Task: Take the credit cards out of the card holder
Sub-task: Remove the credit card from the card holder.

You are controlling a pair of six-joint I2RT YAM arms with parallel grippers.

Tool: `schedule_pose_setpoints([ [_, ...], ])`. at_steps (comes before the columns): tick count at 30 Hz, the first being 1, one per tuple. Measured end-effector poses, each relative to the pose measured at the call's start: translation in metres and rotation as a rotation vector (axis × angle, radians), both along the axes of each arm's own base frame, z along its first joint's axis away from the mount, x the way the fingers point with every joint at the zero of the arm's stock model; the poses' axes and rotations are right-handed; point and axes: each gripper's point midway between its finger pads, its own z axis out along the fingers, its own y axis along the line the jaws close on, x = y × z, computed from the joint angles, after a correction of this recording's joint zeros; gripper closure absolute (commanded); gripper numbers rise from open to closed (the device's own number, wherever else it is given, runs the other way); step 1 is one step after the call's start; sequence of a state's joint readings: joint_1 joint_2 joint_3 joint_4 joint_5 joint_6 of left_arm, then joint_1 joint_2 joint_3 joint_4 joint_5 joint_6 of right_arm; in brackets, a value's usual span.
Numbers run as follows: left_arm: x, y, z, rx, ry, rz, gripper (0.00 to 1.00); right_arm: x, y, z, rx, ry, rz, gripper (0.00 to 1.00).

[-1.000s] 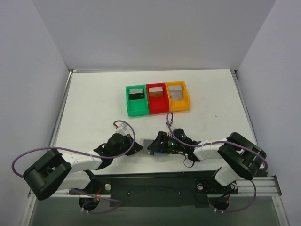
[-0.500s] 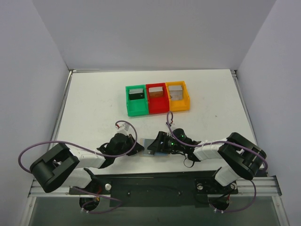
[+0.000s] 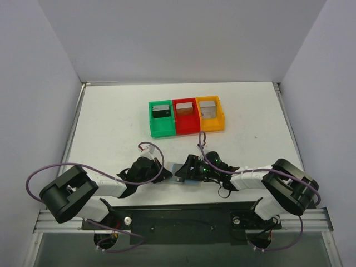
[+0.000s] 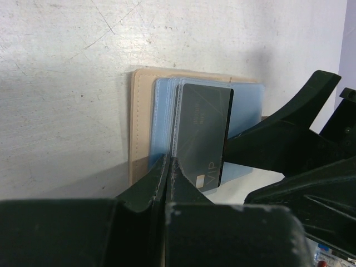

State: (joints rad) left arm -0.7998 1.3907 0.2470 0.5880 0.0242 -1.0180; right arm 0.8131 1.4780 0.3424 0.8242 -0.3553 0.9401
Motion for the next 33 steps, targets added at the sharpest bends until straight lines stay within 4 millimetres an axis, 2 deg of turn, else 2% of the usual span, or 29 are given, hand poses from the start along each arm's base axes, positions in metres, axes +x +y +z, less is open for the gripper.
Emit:
schedule_pose_setpoints([
  [8,-0.001,-0.001,0.000,0.001,0.001,-0.002,1.00,0.004,-0.004,0.013,0.005,-0.035,-0.022,0.40],
  [23,0.000,-0.002,-0.001,-0.003,0.000,-0.001,1.00,0.004,-0.004,0.009,0.005,-0.028,-0.028,0.40],
  [29,0.000,-0.002,-0.001,-0.006,0.001,0.001,1.00,0.004,-0.014,-0.001,-0.016,-0.011,-0.050,0.40],
  [33,0.000,-0.002,-0.001,-0.008,0.003,0.003,1.00,0.004,-0.016,0.002,-0.009,-0.018,-0.055,0.40],
])
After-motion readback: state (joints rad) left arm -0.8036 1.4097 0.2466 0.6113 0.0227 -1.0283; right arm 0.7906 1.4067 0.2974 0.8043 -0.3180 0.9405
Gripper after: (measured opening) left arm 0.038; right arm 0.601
